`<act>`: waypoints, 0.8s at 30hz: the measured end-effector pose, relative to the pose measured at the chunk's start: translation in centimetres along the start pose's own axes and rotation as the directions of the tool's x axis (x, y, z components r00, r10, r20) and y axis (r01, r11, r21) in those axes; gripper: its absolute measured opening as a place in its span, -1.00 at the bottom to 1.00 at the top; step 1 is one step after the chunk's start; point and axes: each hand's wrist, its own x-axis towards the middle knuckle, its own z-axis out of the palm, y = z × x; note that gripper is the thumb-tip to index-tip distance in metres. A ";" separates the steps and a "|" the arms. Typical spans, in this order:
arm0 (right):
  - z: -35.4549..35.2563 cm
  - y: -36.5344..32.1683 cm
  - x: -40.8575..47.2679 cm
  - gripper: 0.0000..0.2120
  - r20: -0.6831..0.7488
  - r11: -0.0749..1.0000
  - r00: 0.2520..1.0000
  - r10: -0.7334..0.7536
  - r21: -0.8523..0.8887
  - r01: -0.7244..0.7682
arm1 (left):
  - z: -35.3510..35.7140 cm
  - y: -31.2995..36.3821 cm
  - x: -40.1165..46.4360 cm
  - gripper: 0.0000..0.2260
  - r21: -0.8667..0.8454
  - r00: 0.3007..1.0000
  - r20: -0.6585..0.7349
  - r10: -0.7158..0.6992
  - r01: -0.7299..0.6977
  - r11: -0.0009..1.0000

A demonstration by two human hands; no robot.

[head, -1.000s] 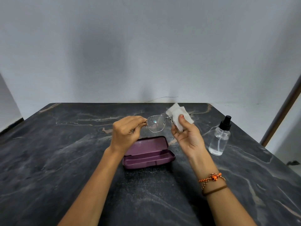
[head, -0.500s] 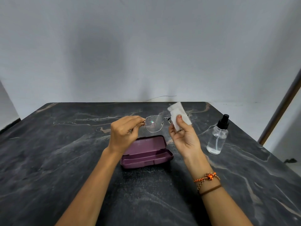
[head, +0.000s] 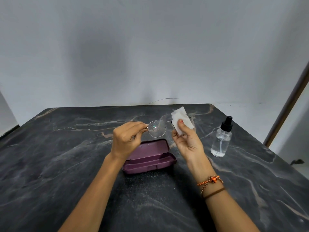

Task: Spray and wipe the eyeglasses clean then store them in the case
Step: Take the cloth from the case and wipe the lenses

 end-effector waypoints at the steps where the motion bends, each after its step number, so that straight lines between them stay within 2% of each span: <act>1: 0.0 -0.1 0.0 -0.80 0.024 1.000 1.000 -0.004 -0.003 0.004 | 0.0 0.0 -0.1 -0.92 0.001 1.000 0.003 0.000 0.000 1.000; 5: 0.2 -0.4 0.0 -0.71 0.107 0.994 0.994 -0.020 -0.106 0.031 | 0.2 0.0 -0.2 -0.91 0.011 1.000 0.005 -0.008 0.008 1.000; 11: -0.1 -0.5 0.4 -0.97 0.025 0.986 0.999 -0.039 -0.160 0.043 | -0.4 -0.3 0.3 -0.99 0.012 0.999 -0.040 -0.002 0.003 1.000; 15: -0.2 -0.4 0.5 -0.99 -0.030 0.986 0.998 -0.060 -0.157 0.055 | -0.1 0.3 0.3 -0.92 0.018 0.999 -0.011 0.038 -0.038 0.999; 20: -0.3 0.0 0.4 -0.78 0.073 0.992 0.996 -0.048 -0.114 0.057 | 0.2 0.2 -0.2 -0.92 -0.008 1.000 0.011 0.018 -0.018 1.000; 24: -0.2 -0.1 0.4 -0.75 0.124 0.991 0.991 -0.046 -0.118 0.061 | 0.2 0.0 -0.1 -0.96 -0.009 1.000 0.007 0.007 -0.007 1.000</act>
